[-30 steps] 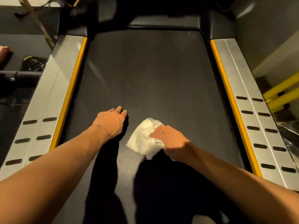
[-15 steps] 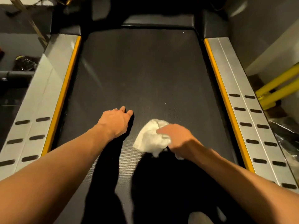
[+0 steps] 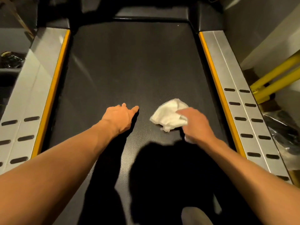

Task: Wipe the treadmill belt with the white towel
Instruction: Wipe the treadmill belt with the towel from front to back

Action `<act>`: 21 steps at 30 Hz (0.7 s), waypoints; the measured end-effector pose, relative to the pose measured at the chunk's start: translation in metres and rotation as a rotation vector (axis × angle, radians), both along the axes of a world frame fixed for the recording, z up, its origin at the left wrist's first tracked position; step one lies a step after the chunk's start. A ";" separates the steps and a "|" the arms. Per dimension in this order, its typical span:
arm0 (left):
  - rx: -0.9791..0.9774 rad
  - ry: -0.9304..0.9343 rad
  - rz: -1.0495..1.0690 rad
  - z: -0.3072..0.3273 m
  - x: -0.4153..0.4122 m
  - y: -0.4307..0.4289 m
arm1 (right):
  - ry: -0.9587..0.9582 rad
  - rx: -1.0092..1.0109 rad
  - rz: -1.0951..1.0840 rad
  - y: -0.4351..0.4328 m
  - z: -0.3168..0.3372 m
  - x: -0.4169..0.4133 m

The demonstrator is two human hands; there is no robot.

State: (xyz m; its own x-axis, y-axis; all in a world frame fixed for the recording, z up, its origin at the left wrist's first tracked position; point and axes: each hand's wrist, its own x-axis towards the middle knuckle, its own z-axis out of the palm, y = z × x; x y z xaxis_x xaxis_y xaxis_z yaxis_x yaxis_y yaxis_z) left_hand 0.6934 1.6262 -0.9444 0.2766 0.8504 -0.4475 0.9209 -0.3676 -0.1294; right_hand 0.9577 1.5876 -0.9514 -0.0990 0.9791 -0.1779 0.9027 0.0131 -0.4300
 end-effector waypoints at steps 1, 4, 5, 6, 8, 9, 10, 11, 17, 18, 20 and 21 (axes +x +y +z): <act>-0.017 0.024 0.000 -0.002 0.001 -0.001 | -0.041 0.049 -0.106 0.013 0.001 0.012; -0.060 0.060 0.028 -0.003 0.006 -0.002 | -0.035 0.070 -0.225 0.028 -0.002 0.032; -0.072 0.053 0.039 -0.002 0.007 -0.002 | -0.055 0.046 -0.153 0.021 -0.003 0.028; -0.079 0.037 0.052 -0.002 0.007 -0.001 | -0.079 0.028 -0.062 0.009 -0.004 0.022; -0.094 0.008 0.073 0.001 0.006 0.001 | -0.038 0.033 0.046 -0.014 0.000 0.014; -0.104 0.000 0.080 0.002 0.005 0.001 | 0.010 0.029 0.043 -0.020 0.004 0.015; -0.115 -0.004 0.086 0.003 0.005 0.000 | 0.043 0.033 -0.011 -0.019 0.008 0.019; -0.125 -0.006 0.091 0.003 0.006 -0.001 | 0.059 0.060 -0.090 -0.013 0.009 0.027; -0.140 0.036 0.081 0.005 0.009 -0.002 | -0.104 0.085 -0.198 0.014 -0.002 0.051; -0.136 0.042 0.078 0.006 0.009 -0.001 | -0.143 0.045 -0.137 0.004 -0.001 0.043; -0.130 0.047 0.077 0.008 0.010 0.000 | -0.139 0.026 0.032 -0.015 0.009 0.030; -0.131 0.046 0.076 0.008 0.011 0.000 | -0.113 0.035 0.069 -0.017 0.012 0.031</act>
